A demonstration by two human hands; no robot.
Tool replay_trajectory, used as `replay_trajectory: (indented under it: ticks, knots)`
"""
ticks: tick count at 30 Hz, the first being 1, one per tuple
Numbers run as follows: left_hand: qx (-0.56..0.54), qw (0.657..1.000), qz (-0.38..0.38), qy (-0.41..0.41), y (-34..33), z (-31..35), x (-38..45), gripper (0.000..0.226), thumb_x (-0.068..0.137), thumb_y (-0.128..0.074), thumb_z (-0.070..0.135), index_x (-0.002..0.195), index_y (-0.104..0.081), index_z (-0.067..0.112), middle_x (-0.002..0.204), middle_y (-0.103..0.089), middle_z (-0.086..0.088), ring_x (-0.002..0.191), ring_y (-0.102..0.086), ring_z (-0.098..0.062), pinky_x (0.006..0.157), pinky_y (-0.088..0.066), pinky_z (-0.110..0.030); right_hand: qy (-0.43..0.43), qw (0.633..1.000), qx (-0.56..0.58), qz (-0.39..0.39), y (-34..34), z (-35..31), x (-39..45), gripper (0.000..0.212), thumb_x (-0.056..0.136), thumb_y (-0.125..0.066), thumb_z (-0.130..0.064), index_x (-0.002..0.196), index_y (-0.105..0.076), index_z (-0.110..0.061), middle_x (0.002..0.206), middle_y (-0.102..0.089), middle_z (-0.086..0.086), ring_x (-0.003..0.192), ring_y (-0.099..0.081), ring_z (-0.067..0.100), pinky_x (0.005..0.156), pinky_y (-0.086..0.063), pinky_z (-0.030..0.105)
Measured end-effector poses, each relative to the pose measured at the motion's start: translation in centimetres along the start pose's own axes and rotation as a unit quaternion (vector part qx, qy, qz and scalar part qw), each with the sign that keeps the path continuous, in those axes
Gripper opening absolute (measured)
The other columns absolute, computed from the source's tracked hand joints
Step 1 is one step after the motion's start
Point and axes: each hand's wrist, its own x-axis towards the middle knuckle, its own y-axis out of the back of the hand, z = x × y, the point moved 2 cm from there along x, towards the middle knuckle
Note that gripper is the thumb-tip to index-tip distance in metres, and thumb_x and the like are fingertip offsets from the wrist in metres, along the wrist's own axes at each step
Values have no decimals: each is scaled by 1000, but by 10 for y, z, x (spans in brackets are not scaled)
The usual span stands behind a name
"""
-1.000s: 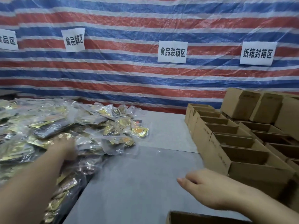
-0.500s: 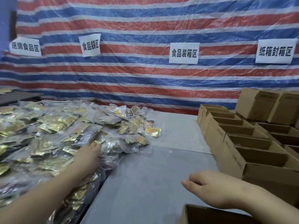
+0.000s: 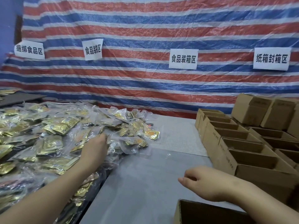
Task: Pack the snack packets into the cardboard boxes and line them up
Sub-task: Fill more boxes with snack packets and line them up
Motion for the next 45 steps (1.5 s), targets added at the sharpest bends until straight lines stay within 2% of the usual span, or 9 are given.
replay_trajectory:
  ticks: [8,14,18,22,27,32,38,42,45]
  knots:
    - [-221,973,65,25,49,35,-32,34,102,-40,38,77,-51,17,65,-59,0,60,-58,-24,52,-44,-36,36,996,60,46,-4,-11,3,46,98,-46,-62,132,-56,-31,125,-59,-11,111,-56,6,94,-45,23]
    - [-461,886,33,41,112,105,-34,33,102,-47,26,73,-54,12,61,-55,0,53,-51,-15,52,-45,-36,116,964,172,168,8,-32,10,114,75,-73,-69,158,1,-43,165,-3,-21,152,-9,6,119,-16,28]
    - [-554,831,-9,52,140,158,-38,36,103,-47,30,73,-56,12,56,-54,8,51,-50,-6,59,-44,-31,162,950,116,241,27,-29,3,126,68,-82,-63,149,15,-56,159,-6,-28,147,-15,6,119,-20,34]
    - [-649,751,-105,64,144,196,-48,29,103,-47,32,88,-66,17,79,-70,-5,73,-67,-21,69,-58,-45,168,943,116,261,36,-12,-14,113,73,-78,-63,144,9,-65,143,-28,-39,121,-39,-8,99,-43,20]
    - [-697,689,-162,118,138,229,-59,25,101,-45,42,110,-68,40,94,-76,3,83,-73,-18,61,-57,-30,119,930,152,313,36,1,-37,85,70,-60,-84,137,-11,-65,100,-35,-52,93,-48,-23,57,-40,7]
    - [-681,684,-224,136,137,264,-76,41,87,-55,65,100,-71,29,89,-77,-3,81,-74,-22,80,-59,-40,85,921,207,318,33,10,-49,98,62,-82,-67,139,-22,-54,122,-39,-30,107,-44,-3,82,-40,17]
    - [-615,744,-251,72,152,283,-94,74,75,-36,77,122,-63,28,116,-69,1,110,-62,-16,103,-45,-41,44,899,290,324,28,20,-59,66,75,-76,-29,125,-37,-48,103,-57,-15,78,-68,14,48,-52,21]
    - [-512,830,-220,-27,140,262,-114,52,101,-25,52,146,-40,29,145,-49,4,132,-46,-14,114,-33,-41,65,830,470,294,18,43,-70,49,87,-71,-27,132,-52,-32,117,-65,-2,106,-65,18,91,-56,44]
    - [-433,854,-288,-1,107,226,-143,37,104,-34,42,136,-49,31,128,-51,15,119,-45,-3,100,-32,-24,75,754,595,268,3,62,-77,53,85,-73,-35,132,-58,-15,111,-69,8,98,-70,23,83,-58,36]
